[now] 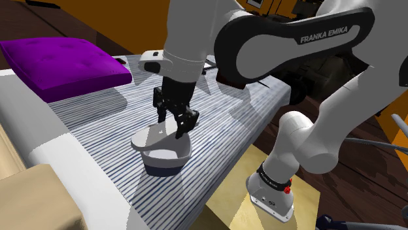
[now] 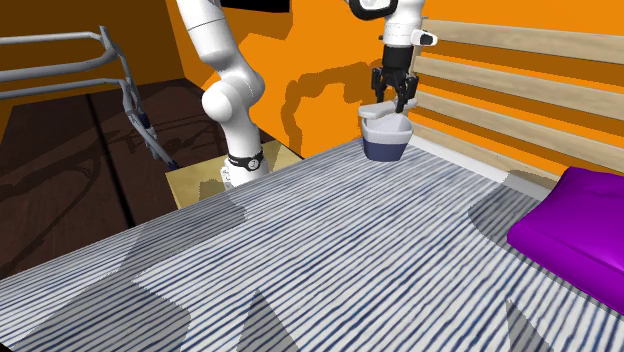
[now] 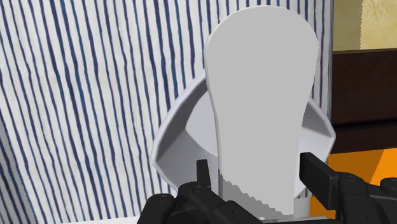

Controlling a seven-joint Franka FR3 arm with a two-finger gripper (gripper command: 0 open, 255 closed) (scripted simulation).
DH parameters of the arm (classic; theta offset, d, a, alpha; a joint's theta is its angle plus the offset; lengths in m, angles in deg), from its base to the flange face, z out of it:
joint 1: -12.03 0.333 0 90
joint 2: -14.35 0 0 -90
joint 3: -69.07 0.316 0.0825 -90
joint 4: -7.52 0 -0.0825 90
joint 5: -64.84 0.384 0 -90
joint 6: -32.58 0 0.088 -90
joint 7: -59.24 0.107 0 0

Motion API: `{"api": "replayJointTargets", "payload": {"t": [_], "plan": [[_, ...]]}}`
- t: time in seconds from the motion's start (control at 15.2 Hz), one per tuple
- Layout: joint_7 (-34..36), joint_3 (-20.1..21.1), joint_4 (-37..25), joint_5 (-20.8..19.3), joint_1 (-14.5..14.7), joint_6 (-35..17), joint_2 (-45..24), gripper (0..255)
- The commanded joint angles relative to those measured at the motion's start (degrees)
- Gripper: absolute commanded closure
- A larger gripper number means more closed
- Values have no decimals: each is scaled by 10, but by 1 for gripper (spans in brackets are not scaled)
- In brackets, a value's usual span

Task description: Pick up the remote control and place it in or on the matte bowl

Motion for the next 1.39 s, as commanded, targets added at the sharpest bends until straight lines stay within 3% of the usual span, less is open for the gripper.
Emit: {"api": "replayJointTargets", "payload": {"t": [0.0, 0.26, 0.79, 0.86, 1.19, 1.32], "plan": [[1, 1, 13, 0, 0, -16, -2, 255], [2, 2, 35, -1, 0, -48, -12, 255], [2, 2, 37, -1, 0, -50, -13, 255], [2, 2, 37, -1, 0, -50, -13, 0], [2, 2, 37, -1, 0, -50, -13, 0], [1, 1, 9, 0, 1, -10, -1, 0]]}}
